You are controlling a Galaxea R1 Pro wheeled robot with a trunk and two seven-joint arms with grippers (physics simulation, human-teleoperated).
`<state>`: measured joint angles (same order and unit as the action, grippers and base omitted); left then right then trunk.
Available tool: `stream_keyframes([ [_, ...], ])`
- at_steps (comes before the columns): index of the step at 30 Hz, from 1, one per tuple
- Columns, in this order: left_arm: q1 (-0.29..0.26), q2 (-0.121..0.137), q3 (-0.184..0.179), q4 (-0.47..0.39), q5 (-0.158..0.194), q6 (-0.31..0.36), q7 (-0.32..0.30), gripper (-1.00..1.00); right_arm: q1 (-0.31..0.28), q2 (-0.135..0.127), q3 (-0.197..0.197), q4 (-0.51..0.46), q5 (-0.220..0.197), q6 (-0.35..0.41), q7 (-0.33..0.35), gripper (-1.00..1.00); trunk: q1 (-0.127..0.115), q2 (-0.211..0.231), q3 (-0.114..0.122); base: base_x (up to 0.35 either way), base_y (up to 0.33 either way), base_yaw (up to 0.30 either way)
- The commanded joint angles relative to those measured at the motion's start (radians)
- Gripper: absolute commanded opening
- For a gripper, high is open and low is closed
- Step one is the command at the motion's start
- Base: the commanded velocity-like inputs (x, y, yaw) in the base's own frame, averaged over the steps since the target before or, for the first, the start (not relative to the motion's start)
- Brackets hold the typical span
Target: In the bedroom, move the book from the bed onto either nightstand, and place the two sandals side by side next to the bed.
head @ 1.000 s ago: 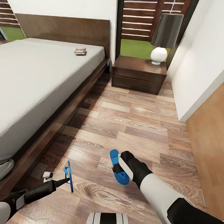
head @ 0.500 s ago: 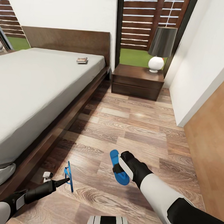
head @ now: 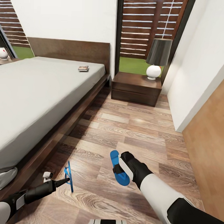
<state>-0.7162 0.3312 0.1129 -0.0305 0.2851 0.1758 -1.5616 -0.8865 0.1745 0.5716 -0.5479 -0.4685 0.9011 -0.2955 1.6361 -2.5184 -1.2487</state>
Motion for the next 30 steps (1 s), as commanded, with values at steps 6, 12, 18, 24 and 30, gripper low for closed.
stream_keyframes([
  [6,0.0,-0.001,0.007,0.0,-0.009,0.01,-0.003,-1.0,-0.001,0.0,0.003,0.0,-0.012,0.001,-0.01,-1.0,-0.003,0.001,0.023,0.0,0.0,0.0],
  [12,0.0,-0.001,0.006,0.0,-0.008,0.01,-0.003,-1.0,-0.001,0.0,0.003,0.0,-0.012,0.001,-0.01,-1.0,-0.006,0.003,0.046,0.0,0.0,0.0],
  [18,0.0,-0.001,0.005,0.0,-0.009,0.01,-0.003,-1.0,0.0,0.0,0.002,0.0,-0.012,0.001,-0.011,-1.0,-0.008,0.004,0.069,0.0,0.0,0.0],
  [24,0.0,-0.001,0.005,0.0,-0.009,0.01,-0.003,-1.0,0.0,0.0,0.002,0.001,-0.011,0.001,-0.011,-1.0,-0.011,0.005,0.092,0.0,0.0,0.0],
  [30,0.0,-0.001,0.005,0.0,-0.008,0.01,-0.003,-1.0,-0.001,0.0,0.002,0.002,-0.01,0.001,-0.011,-1.0,-0.014,0.007,0.115,0.0,0.0,0.0],
])
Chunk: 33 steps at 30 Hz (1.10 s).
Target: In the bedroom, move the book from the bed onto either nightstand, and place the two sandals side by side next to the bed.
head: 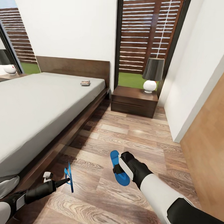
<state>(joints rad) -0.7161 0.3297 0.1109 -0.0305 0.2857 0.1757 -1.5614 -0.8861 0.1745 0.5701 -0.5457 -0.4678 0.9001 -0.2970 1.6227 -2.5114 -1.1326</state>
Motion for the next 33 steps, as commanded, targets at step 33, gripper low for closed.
stream_keyframes([
  [33,0.0,0.0,0.007,0.001,-0.01,0.01,-0.003,-1.0,-0.001,0.0,0.004,0.001,-0.011,0.002,-0.01,-1.0,-0.011,0.006,0.096,0.0,0.0,0.0],
])
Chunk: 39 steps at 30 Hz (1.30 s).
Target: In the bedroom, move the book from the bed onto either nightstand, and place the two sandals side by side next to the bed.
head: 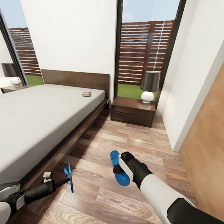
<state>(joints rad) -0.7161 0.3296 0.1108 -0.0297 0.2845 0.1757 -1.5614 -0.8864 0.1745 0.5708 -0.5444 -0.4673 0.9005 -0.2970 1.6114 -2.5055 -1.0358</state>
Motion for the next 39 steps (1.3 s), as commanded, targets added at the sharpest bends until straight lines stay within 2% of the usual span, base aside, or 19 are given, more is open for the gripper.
stream_keyframes([
  [1,0.0,0.0,0.007,0.0,-0.008,0.01,-0.003,-1.0,-0.001,0.0,0.003,0.0,-0.011,0.002,-0.01,-1.0,-0.001,0.0,0.003,0.0,0.0,0.0],
  [13,0.0,0.0,0.007,0.0,-0.008,0.01,-0.003,-1.0,0.0,0.0,0.003,0.0,-0.011,0.001,-0.01,-1.0,-0.006,0.003,0.049,0.0,0.0,0.0],
  [39,0.0,-0.001,0.007,0.001,-0.008,0.01,-0.003,-1.0,0.0,0.0,0.004,0.0,-0.011,0.003,-0.01,-1.0,-0.006,0.003,0.049,0.0,0.0,0.0],
])
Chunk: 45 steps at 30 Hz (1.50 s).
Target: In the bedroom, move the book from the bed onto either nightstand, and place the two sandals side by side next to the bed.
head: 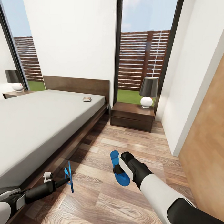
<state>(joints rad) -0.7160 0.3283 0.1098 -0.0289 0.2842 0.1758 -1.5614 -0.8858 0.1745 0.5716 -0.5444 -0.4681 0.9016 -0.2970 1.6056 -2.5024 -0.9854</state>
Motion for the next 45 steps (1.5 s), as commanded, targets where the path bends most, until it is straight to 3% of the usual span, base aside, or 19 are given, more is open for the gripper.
stream_keyframes([
  [1,0.0,0.0,0.008,0.0,-0.008,0.01,-0.003,-1.0,-0.001,0.0,0.004,0.0,-0.01,0.002,-0.01,-1.0,0.0,0.0,-0.001,0.0,0.0,0.0],
  [7,0.0,0.0,0.008,0.0,-0.008,0.01,-0.003,-1.0,-0.001,0.0,0.004,0.0,-0.01,0.002,-0.01,-1.0,-0.002,0.0,0.014,0.0,0.0,0.0],
  [37,0.0,0.0,0.008,0.001,-0.008,0.01,-0.002,-1.0,-0.001,0.0,0.0,0.0,-0.016,-0.021,-0.004,-1.0,-0.002,0.0,0.015,0.0,0.0,0.001],
  [45,0.0,0.0,0.008,0.001,-0.007,0.01,-0.002,-1.0,0.0,0.0,-0.005,0.001,-0.01,-0.022,-0.01,-1.0,-0.002,0.0,0.015,0.0,0.0,0.182],
])
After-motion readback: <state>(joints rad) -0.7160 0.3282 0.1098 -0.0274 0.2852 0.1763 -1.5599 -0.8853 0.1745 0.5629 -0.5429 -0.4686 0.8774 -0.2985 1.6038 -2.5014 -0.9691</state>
